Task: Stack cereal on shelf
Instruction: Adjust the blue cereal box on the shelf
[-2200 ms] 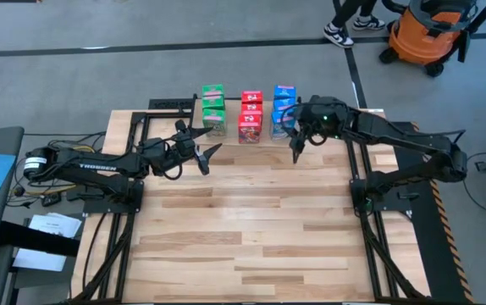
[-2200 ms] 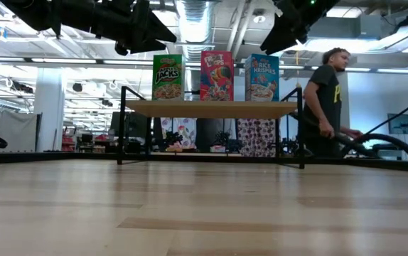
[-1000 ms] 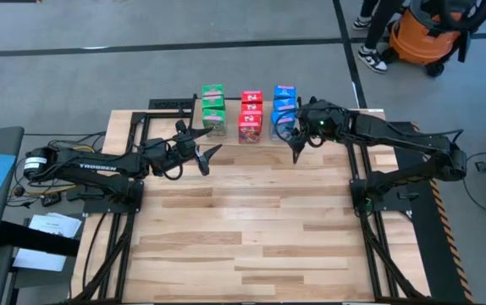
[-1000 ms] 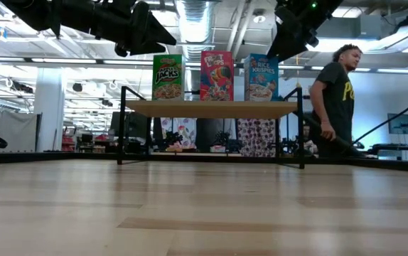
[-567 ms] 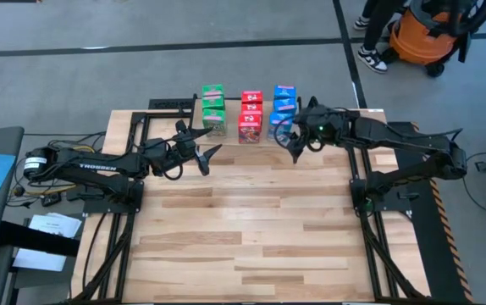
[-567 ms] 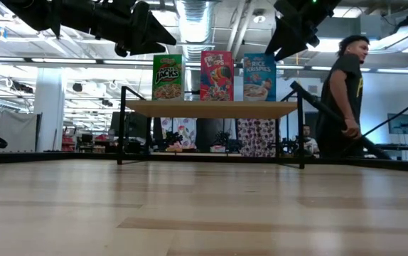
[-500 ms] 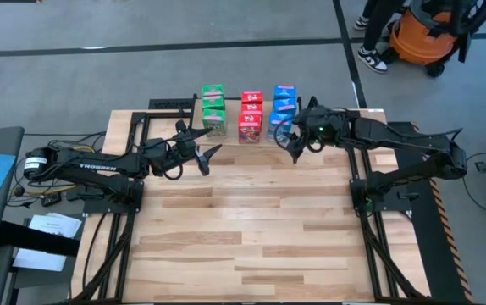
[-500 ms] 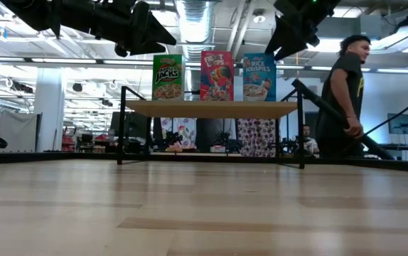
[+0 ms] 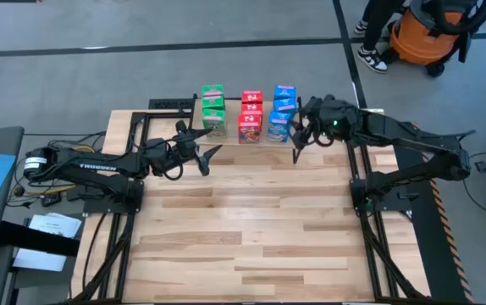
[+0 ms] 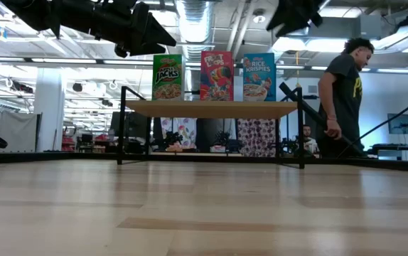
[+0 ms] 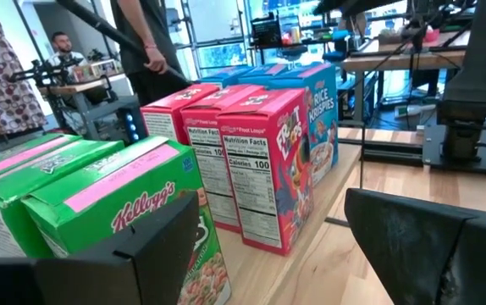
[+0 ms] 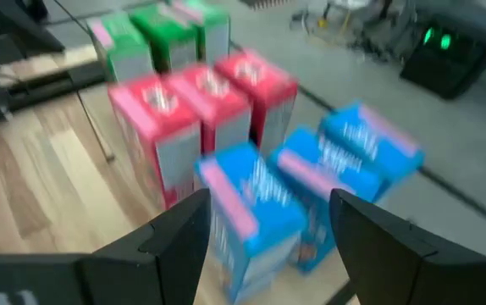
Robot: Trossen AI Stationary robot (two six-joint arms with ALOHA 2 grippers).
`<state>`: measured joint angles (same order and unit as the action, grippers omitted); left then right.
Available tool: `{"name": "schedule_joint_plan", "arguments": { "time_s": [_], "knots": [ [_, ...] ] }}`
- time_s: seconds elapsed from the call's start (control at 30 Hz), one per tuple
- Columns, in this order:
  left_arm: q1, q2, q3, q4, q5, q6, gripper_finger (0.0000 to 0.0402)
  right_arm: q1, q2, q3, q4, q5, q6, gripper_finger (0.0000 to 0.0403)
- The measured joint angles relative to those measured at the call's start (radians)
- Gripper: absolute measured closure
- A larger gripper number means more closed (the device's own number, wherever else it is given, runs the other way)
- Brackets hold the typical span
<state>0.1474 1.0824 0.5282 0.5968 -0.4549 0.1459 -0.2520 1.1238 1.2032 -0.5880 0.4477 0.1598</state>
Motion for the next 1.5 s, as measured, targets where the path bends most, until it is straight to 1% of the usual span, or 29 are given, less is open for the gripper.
{"name": "schedule_joint_plan", "arguments": {
  "time_s": [0.23,0.3,0.4,0.53,0.63,0.73,0.9,1.0,1.13,1.37,1.5],
  "knots": [
    [0.0,0.0,0.0,-0.003,0.0,0.0,0.0113,-0.011,0.096,0.178,-0.008,-0.002,-0.188,0.0137],
    [0.0,0.0,0.0,-0.006,0.0,-0.005,0.0113,-0.025,0.13,0.219,-0.026,-0.006,-0.218,0.0137],
    [0.0,0.0,0.0,-0.014,0.001,-0.013,0.0113,-0.05,0.183,0.28,-0.111,-0.017,-0.217,0.0137],
    [0.0,0.0,0.0,-0.027,0.001,-0.016,0.0113,-0.094,0.239,0.34,-0.238,-0.019,-0.157,0.0137],
    [0.0,0.0,0.0,-0.027,0.0,-0.016,0.0113,-0.124,0.273,0.357,-0.279,-0.019,-0.151,0.0137],
    [0.0,0.0,0.0,-0.027,0.0,-0.016,0.0113,-0.151,0.292,0.367,-0.313,-0.019,-0.196,0.0137],
    [0.0,0.0,0.0,-0.03,0.0,-0.016,0.0113,-0.194,0.306,0.386,-0.388,-0.034,-0.226,0.0137],
    [0.0,0.0,0.0,-0.033,0.0,-0.016,0.0113,-0.21,0.305,0.389,-0.401,-0.049,-0.247,0.0137],
    [0.0,0.0,0.0,-0.032,0.0,-0.008,0.0113,-0.223,0.305,0.389,-0.407,-0.082,-0.266,0.0137],
    [0.0,0.0,0.0,-0.032,0.0,-0.009,0.0113,-0.22,0.305,0.389,-0.389,-0.082,-0.292,0.0137],
    [0.0,0.0,0.0,-0.032,0.0,-0.01,0.0113,-0.224,0.305,0.389,-0.436,-0.084,-0.31,0.0137]
  ]
}}
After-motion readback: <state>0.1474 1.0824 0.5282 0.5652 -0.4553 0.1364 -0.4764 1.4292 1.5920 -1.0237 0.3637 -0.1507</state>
